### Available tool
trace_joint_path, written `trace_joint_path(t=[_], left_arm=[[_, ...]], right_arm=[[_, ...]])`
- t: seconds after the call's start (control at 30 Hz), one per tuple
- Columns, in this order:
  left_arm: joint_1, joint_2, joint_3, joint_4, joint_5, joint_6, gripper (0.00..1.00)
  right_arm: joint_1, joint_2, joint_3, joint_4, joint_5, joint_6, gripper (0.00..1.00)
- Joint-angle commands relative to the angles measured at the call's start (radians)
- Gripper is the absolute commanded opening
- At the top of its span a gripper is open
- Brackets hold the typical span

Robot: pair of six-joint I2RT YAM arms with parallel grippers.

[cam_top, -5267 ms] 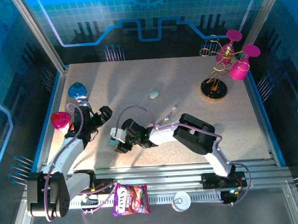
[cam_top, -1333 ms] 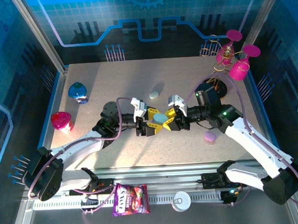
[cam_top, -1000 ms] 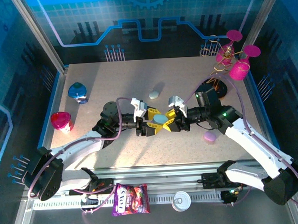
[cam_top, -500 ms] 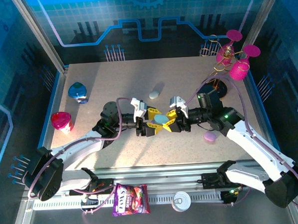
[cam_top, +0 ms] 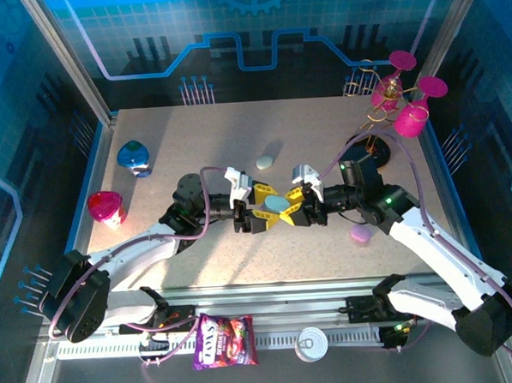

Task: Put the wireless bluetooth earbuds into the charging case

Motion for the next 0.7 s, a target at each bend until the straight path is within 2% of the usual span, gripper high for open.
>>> trace_joint_path(t=[0.0,0.1,0.2,0.37,0.5,0.67], left_arm=[[-0.01,0.013,0.006,0.04,0.005,0.011,0.63],[-0.01,0.013,0.004,0.046,0.007,0.009,0.67],[-0.01,0.01,0.004,0.048,0.006,0.006,0.68],[-0.01,0.005,0.003,0.046,0.007,0.013,0.61],[-0.011,0.005,0.0,0.045,0.006,0.014,0.61],[-0.009,-0.001,-0.003,0.042,0.001,0.016,0.66]], right_arm=[[-0.005,-0.016,-0.013,0.043,-0.033,0.015,0.28],[-0.007,-0.019,-0.018,0.055,-0.034,0.022,0.28],[-0.008,-0.02,-0.019,0.057,-0.037,0.022,0.28],[-0.01,-0.019,-0.023,0.052,-0.039,0.021,0.28],[-0.014,-0.028,-0.026,0.043,-0.04,0.016,0.28],[-0.023,-0.041,-0.028,0.03,-0.05,0.012,0.28]])
